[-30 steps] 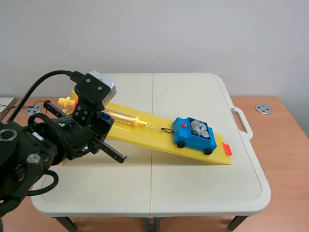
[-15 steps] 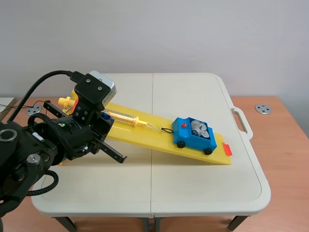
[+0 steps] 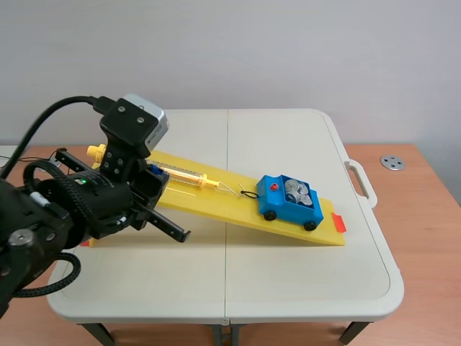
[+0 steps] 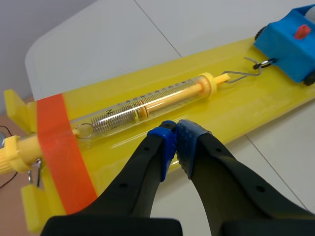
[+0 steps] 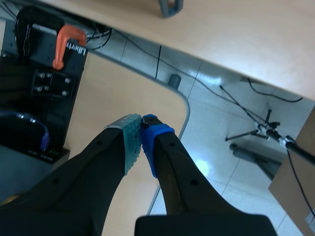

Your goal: Place the four metal weights on the blue cart on the ramp.

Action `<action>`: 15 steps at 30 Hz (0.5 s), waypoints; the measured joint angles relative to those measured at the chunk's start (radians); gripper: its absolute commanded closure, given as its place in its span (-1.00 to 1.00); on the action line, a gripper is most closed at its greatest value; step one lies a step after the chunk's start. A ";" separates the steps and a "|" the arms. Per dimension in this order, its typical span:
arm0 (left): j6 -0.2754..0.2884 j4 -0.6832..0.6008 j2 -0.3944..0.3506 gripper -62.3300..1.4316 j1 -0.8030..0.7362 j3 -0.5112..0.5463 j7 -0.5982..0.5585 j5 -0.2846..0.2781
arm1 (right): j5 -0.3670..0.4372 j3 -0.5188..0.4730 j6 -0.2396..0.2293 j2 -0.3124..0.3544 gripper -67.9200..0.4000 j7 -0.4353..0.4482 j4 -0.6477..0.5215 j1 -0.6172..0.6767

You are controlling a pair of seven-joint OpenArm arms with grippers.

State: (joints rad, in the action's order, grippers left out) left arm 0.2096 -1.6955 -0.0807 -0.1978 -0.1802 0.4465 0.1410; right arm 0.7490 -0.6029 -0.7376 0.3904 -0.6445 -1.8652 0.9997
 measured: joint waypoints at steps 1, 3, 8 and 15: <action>0.000 -0.040 0.000 0.87 -0.026 0.000 0.006 -0.008 | 0.000 0.000 0.000 0.000 0.97 0.000 0.000 -0.020; 0.000 -0.120 -0.004 0.87 -0.080 0.000 0.021 -0.030 | 0.000 0.000 0.000 0.000 0.97 0.005 0.000 -0.064; 0.003 -0.303 -0.024 0.87 -0.237 0.000 0.066 -0.076 | 0.027 0.000 0.000 0.000 0.94 0.012 0.000 -0.189; 0.022 -0.469 -0.045 0.75 -0.444 0.000 0.142 -0.116 | 0.068 0.032 0.000 0.000 0.71 0.011 0.000 -0.356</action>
State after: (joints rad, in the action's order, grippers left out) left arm 0.2314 -2.1643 -0.1253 -0.6422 -0.1802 0.5880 0.0246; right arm 0.8165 -0.5705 -0.7376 0.3904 -0.6334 -1.8652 0.6434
